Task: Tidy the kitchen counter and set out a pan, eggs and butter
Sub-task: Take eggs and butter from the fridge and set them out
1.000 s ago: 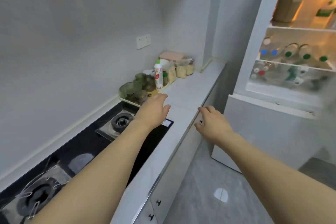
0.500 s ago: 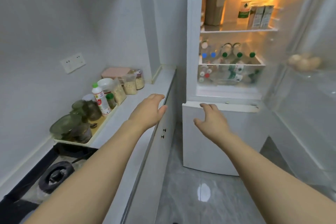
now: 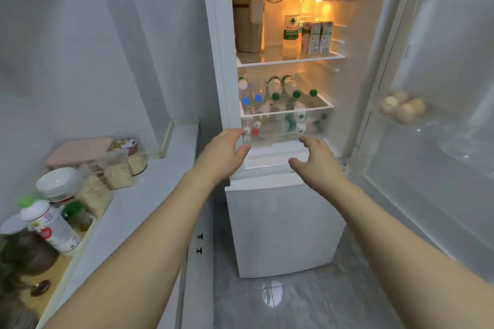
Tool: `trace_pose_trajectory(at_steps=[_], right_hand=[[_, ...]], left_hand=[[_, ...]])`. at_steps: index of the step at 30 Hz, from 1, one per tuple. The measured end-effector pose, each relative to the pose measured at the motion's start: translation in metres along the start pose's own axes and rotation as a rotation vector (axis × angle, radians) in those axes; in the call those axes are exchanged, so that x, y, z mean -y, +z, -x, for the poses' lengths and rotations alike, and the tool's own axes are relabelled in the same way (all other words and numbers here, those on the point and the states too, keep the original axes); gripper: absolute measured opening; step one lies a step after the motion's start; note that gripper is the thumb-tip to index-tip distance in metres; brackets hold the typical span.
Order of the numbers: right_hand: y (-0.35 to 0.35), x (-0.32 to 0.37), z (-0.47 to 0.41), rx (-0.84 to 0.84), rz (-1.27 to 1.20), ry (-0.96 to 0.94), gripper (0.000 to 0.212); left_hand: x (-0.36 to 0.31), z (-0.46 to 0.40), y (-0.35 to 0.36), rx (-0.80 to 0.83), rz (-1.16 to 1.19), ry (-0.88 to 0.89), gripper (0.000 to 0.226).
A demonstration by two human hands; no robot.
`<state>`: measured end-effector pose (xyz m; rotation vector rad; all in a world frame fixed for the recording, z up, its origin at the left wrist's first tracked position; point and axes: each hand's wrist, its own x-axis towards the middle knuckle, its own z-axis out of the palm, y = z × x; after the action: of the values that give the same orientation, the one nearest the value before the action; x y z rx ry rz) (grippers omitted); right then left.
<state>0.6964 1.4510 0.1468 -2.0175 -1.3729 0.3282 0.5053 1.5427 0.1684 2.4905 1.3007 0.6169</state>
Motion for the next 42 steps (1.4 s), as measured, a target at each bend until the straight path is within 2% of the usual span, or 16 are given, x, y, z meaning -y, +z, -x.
trace_pose_trajectory(at_steps=[4, 8, 14, 21, 23, 27, 31, 33, 36, 39, 42], right_hand=[[-0.009, -0.002, -0.022, -0.029, -0.080, 0.097, 0.058], [-0.034, -0.014, -0.042, -0.151, -0.130, 0.135, 0.057], [-0.086, -0.030, -0.068, -0.356, -0.036, 0.178, 0.055], [-0.146, -0.057, -0.090, -0.493, 0.137, 0.241, 0.042], [-0.165, -0.065, -0.097, -0.486, 0.217, 0.296, 0.038], [-0.190, -0.075, -0.107, -0.401, 0.260, 0.423, 0.044], [-0.198, -0.083, -0.114, -0.322, 0.298, 0.512, 0.026], [-0.198, -0.090, -0.119, -0.291, 0.324, 0.554, 0.024], [-0.191, -0.096, -0.126, -0.249, 0.355, 0.612, 0.030], [-0.189, -0.098, -0.131, -0.232, 0.354, 0.666, 0.036], [-0.190, -0.097, -0.133, -0.200, 0.342, 0.710, 0.033]], left_hand=[[0.005, -0.037, 0.008, 0.010, 0.075, 0.093, 0.042], [-0.012, -0.074, 0.021, 0.060, 0.151, 0.205, 0.040], [-0.063, -0.122, 0.038, 0.113, 0.265, 0.328, 0.038], [-0.124, -0.185, 0.057, 0.179, 0.403, 0.406, 0.039], [-0.145, -0.203, 0.058, 0.204, 0.442, 0.412, 0.039], [-0.181, -0.237, 0.065, 0.257, 0.520, 0.412, 0.034], [-0.206, -0.267, 0.079, 0.359, 0.496, 0.408, 0.037], [-0.215, -0.277, 0.090, 0.402, 0.483, 0.413, 0.039], [-0.224, -0.283, 0.105, 0.434, 0.393, 0.404, 0.038], [-0.233, -0.287, 0.115, 0.389, 0.190, 0.444, 0.023], [-0.237, -0.293, 0.125, 0.471, 0.101, 0.464, 0.025]])
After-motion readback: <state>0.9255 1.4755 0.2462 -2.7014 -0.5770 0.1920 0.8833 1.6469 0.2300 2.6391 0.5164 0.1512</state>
